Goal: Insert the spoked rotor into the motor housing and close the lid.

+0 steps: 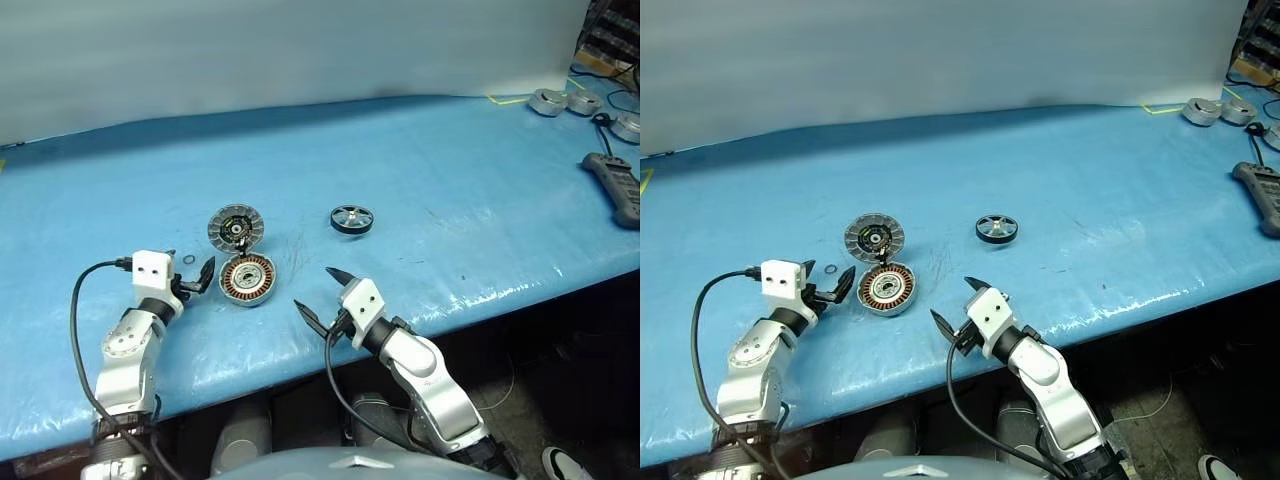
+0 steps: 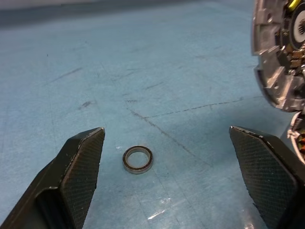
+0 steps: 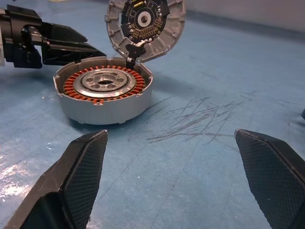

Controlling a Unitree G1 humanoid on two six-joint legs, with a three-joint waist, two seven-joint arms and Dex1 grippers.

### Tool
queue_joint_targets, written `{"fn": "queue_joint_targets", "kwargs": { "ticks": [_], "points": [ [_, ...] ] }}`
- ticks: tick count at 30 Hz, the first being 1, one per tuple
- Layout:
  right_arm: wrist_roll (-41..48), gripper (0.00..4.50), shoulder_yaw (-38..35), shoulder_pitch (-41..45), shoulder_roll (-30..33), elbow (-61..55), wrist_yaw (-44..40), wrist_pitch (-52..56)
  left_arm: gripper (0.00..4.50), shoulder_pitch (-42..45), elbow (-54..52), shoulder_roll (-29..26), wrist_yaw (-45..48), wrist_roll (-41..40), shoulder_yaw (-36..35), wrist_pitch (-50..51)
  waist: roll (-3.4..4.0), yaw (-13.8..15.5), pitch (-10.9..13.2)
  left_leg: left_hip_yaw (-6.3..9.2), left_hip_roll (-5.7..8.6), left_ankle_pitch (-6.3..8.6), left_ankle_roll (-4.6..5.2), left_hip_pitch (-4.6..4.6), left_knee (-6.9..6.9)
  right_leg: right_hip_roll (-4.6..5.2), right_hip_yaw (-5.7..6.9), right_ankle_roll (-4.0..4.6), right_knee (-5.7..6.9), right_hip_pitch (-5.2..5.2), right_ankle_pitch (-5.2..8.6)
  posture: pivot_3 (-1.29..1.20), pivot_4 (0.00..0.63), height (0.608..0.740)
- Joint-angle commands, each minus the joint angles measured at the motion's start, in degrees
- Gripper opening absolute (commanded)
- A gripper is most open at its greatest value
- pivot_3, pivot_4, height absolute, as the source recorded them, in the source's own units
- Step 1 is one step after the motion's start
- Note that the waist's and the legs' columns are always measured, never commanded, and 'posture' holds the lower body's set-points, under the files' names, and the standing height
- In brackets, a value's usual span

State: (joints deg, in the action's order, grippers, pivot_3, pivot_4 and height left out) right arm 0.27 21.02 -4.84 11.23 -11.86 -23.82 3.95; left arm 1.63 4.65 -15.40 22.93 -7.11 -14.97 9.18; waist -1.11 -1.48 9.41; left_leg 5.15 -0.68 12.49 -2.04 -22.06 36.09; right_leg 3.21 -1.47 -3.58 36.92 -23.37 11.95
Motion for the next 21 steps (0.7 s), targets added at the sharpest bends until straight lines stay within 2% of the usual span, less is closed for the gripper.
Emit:
{"fn": "queue_joint_targets", "kwargs": {
  "ticks": [1,7,8,10,18,20,21],
  "points": [
    [-0.2,4.5,-0.3,0.1,-0.3,-1.2,0.3,-0.7,4.45,2.3,2.7,-1.1,-1.5,0.4,0.9,1.5,0.0,0.0,0.0,0.0,0.0,0.0,0.0,0.0,0.0,0.0,0.0,0.0,0.0,-0.01,0.0,0.0,0.15,0.74],
    [-0.4,4.5,-0.4,0.5,-0.7,-1.1,1.0,-0.3,4.45,3.7,6.3,-1.6,-2.0,0.5,2.7,4.9,0.07,0.0,-0.1,0.0,0.0,0.0,0.0,0.04,0.0,0.0,0.0,-0.01,0.01,0.04,0.0,0.0,0.15,0.74],
    [-0.4,4.5,-0.4,0.5,-0.8,-1.0,1.0,-0.3,4.29,3.7,6.8,-1.7,-2.0,0.7,3.1,5.4,0.11,0.0,-0.1,0.0,0.0,0.0,0.0,0.05,0.0,0.0,0.0,-0.01,0.01,0.05,0.0,0.0,0.15,0.74],
    [-0.4,4.5,-0.5,0.4,-0.7,-1.0,1.2,-0.3,3.88,3.2,7.2,-2.2,-2.0,1.3,4.1,6.3,0.2,0.0,-0.2,0.0,0.0,0.0,0.0,0.07,0.0,0.01,0.0,-0.01,0.01,0.06,0.0,0.0,0.15,0.74],
    [-0.1,4.5,-0.9,0.1,-1.0,-1.0,2.0,0.3,1.2,-1.9,4.5,-3.3,-1.1,-1.0,3.9,8.3,0.61,-0.7,-0.5,-0.03,-0.03,0.01,-0.01,0.29,-0.08,0.01,-0.01,0.01,0.01,0.22,0.02,0.0,0.15,0.74],
    [-0.2,4.5,-1.0,-0.1,-0.9,-1.1,2.0,0.2,0.65,-5.2,1.6,-3.6,-0.6,-1.7,3.6,9.0,0.65,-1.0,-0.6,-0.06,-0.03,0.01,-0.01,0.33,-0.13,0.03,-0.02,0.03,0.0,0.23,0.03,0.0,0.15,0.74],
    [-0.2,4.5,-1.0,-0.2,-0.8,-1.1,2.0,0.2,0.65,-6.6,0.0,-3.8,-0.2,-2.1,3.7,9.3,0.67,-1.1,-0.6,-0.09,-0.04,0.02,-0.01,0.35,-0.16,0.04,-0.03,0.04,-0.02,0.23,0.04,0.0,0.15,0.74]
  ]
}}
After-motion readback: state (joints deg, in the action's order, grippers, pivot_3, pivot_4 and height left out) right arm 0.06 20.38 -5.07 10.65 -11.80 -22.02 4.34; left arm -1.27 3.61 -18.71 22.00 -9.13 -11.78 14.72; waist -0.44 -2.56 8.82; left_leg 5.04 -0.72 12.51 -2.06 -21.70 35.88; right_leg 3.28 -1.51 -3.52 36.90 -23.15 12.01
